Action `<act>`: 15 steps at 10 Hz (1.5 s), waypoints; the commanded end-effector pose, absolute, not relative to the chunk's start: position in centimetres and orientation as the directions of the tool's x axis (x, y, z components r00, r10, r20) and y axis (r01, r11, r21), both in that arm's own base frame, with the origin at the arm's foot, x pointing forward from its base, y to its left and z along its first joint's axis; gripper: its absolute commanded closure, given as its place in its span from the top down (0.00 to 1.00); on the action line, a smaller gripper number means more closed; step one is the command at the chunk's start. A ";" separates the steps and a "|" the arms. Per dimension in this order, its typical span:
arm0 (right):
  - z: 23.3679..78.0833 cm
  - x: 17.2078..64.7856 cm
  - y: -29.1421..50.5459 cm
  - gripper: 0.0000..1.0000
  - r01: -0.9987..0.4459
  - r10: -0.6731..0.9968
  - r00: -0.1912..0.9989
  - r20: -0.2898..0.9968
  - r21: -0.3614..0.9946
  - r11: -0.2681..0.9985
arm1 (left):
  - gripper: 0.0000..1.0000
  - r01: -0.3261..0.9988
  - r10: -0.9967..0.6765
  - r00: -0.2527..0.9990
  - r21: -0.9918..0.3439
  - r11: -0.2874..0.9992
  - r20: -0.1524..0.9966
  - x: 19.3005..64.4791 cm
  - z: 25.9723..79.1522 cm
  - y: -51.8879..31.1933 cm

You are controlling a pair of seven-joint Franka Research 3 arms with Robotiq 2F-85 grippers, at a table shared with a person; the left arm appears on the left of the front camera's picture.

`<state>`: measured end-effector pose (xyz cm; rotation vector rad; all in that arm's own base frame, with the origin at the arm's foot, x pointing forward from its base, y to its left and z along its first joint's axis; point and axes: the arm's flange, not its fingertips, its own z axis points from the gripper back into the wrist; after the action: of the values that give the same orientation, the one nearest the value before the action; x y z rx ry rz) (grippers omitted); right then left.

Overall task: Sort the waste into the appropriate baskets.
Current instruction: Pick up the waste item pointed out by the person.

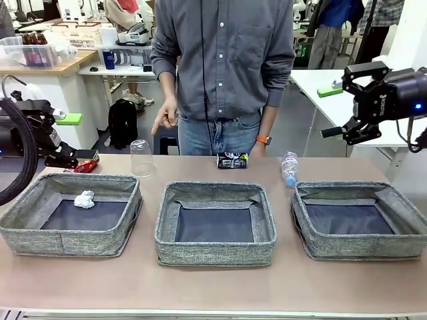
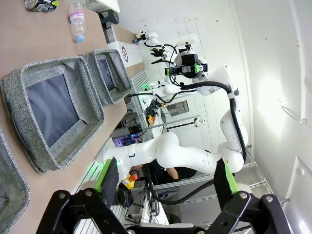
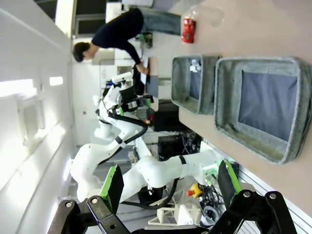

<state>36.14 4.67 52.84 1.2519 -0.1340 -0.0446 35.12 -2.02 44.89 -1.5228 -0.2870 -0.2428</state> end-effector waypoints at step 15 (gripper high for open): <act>53.3 36.3 4.7 1.00 -0.024 -0.108 0.992 0.060 0.950 0.311 | 1.00 0.886 -0.041 0.399 -0.373 0.276 0.916 47.2 42.1 1.9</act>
<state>36.19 4.68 52.75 1.2510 -0.1315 -0.0459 48.30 1.72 41.45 -1.1001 -0.9803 -0.7765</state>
